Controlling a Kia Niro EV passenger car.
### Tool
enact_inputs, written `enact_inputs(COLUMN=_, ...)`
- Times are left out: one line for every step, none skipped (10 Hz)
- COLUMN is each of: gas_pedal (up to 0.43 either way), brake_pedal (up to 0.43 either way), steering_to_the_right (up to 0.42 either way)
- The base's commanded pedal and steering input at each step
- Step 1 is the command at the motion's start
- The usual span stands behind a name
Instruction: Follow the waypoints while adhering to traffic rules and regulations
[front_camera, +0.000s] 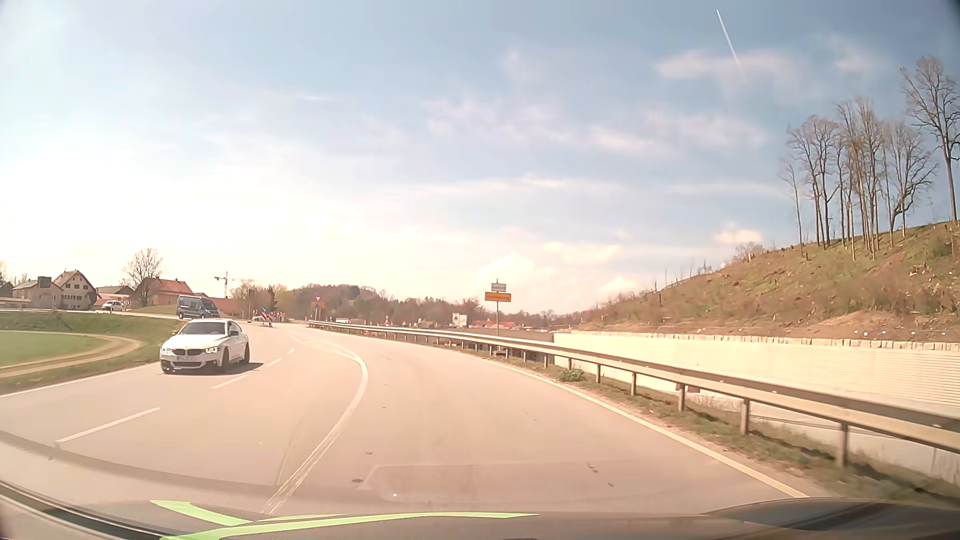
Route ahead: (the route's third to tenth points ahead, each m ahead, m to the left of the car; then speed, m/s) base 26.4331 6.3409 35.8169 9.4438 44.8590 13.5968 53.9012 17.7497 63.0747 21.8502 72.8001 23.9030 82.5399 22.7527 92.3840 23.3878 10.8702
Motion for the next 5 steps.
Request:
enact_inputs(gas_pedal=0.067, brake_pedal=0.000, steering_to_the_right=-0.048)
enact_inputs(gas_pedal=0.067, brake_pedal=0.000, steering_to_the_right=-0.049)
enact_inputs(gas_pedal=0.067, brake_pedal=0.000, steering_to_the_right=-0.050)
enact_inputs(gas_pedal=0.067, brake_pedal=0.000, steering_to_the_right=-0.050)
enact_inputs(gas_pedal=0.079, brake_pedal=0.000, steering_to_the_right=-0.050)
